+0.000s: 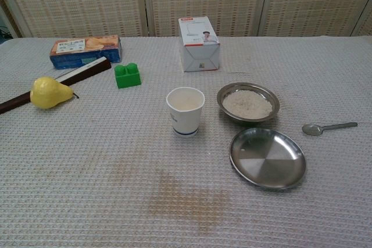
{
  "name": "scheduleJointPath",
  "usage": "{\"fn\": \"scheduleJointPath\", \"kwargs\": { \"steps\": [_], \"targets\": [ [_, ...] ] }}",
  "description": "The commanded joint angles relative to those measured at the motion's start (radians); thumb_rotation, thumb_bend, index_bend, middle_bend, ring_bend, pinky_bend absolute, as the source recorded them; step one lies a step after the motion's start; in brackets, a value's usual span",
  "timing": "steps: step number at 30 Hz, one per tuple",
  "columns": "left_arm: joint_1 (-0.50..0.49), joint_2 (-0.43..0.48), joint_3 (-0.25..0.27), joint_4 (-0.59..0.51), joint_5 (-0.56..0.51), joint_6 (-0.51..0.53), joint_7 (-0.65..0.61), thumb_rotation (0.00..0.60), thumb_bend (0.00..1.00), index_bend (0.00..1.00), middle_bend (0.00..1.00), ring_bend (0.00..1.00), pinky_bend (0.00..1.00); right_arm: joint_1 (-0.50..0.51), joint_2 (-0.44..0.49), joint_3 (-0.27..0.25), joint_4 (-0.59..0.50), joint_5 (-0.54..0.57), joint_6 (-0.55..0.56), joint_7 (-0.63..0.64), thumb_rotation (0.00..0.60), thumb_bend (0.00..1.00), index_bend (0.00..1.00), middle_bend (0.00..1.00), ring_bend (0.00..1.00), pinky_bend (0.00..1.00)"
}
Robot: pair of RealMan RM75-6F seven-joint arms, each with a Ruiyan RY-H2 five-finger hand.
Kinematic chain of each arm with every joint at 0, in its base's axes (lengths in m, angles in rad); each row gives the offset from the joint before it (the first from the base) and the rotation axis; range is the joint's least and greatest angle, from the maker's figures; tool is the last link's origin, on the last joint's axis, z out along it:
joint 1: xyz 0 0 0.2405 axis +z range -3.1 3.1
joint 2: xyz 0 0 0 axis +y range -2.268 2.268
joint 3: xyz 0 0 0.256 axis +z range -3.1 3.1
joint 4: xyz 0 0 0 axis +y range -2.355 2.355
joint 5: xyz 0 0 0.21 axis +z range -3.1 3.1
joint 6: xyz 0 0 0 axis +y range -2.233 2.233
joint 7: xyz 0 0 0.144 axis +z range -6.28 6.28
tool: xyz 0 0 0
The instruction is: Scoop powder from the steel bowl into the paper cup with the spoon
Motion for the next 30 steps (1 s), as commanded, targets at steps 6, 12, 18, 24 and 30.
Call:
{"fn": "scheduleJointPath", "kwargs": {
  "steps": [6, 12, 18, 24, 30],
  "targets": [
    [-0.003, -0.001, 0.006, -0.013, -0.011, -0.019, 0.019, 0.600, 0.38, 0.00, 0.00, 0.00, 0.06, 0.010, -0.023, 0.004, 0.016, 0.030, -0.032, -0.040, 0.600, 0.11, 0.00, 0.00, 0.00, 0.00],
    [-0.007, 0.001, 0.012, -0.022, -0.011, -0.034, 0.028, 0.600, 0.38, 0.00, 0.00, 0.00, 0.06, 0.067, -0.047, 0.030, 0.050, 0.096, -0.146, -0.070, 0.600, 0.17, 0.21, 0.00, 0.00, 0.00],
    [-0.008, 0.007, 0.018, -0.036, -0.010, -0.043, 0.033, 0.600, 0.39, 0.00, 0.00, 0.00, 0.06, 0.143, -0.112, 0.086, 0.111, 0.179, -0.240, -0.120, 0.600, 0.21, 0.40, 0.01, 0.00, 0.00],
    [-0.009, 0.009, 0.022, -0.040, -0.013, -0.051, 0.038, 0.600, 0.39, 0.00, 0.00, 0.00, 0.06, 0.208, -0.181, 0.106, 0.184, 0.232, -0.331, -0.143, 0.600, 0.21, 0.45, 0.03, 0.00, 0.00],
    [-0.015, 0.010, 0.025, -0.039, -0.016, -0.067, 0.038, 0.600, 0.39, 0.00, 0.00, 0.00, 0.06, 0.249, -0.256, 0.106, 0.267, 0.239, -0.365, -0.146, 0.600, 0.23, 0.46, 0.04, 0.00, 0.00]
  ]
}}
